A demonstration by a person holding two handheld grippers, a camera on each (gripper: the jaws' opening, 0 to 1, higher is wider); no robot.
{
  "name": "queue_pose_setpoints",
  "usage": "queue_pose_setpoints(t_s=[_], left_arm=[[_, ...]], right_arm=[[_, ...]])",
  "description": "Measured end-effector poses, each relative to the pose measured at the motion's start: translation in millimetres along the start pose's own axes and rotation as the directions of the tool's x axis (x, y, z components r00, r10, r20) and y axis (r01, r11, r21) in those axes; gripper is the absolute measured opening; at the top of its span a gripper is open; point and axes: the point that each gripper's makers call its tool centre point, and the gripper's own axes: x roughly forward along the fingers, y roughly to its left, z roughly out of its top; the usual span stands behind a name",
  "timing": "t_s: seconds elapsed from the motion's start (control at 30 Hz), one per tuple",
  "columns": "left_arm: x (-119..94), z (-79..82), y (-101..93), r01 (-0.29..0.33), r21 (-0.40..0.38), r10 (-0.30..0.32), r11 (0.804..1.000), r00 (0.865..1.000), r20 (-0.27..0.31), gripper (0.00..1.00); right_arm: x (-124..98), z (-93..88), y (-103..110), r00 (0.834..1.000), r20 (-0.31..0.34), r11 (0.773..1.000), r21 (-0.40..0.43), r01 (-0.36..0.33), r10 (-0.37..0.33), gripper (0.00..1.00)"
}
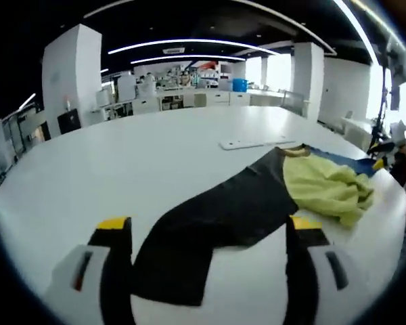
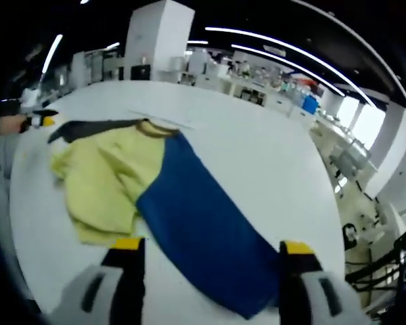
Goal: Fold the garment on the visible template until the final outline fits inside the template.
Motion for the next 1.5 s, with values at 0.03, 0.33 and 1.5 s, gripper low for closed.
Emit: queue_pose_setpoints(t_s=[0.03,0.33,1.5], left_arm=[[-2,0.4,-3.8,0.01,0.004,-0.01,1.0,1.0,0.007,0.99],[-26,-1.1,-45.9,0.08,0.006,-0.08,0.997,0.996,0.028,0.99],[-23,-33.0,-226.4,0.351,0.01,-0.351,0.936,0.936,-0.011,0.38]], right_arm=[[-1,3.5,12,1.0,0.008,1.0,-0.008,-0.019,0.019,0.84],[-9,9.1,65,0.991,0.028,0.989,-0.06,-0.132,0.134,0.86],[6,-21.4,113,0.973,-0.039,0.973,-0.041,-0.229,0.227,0.47]])
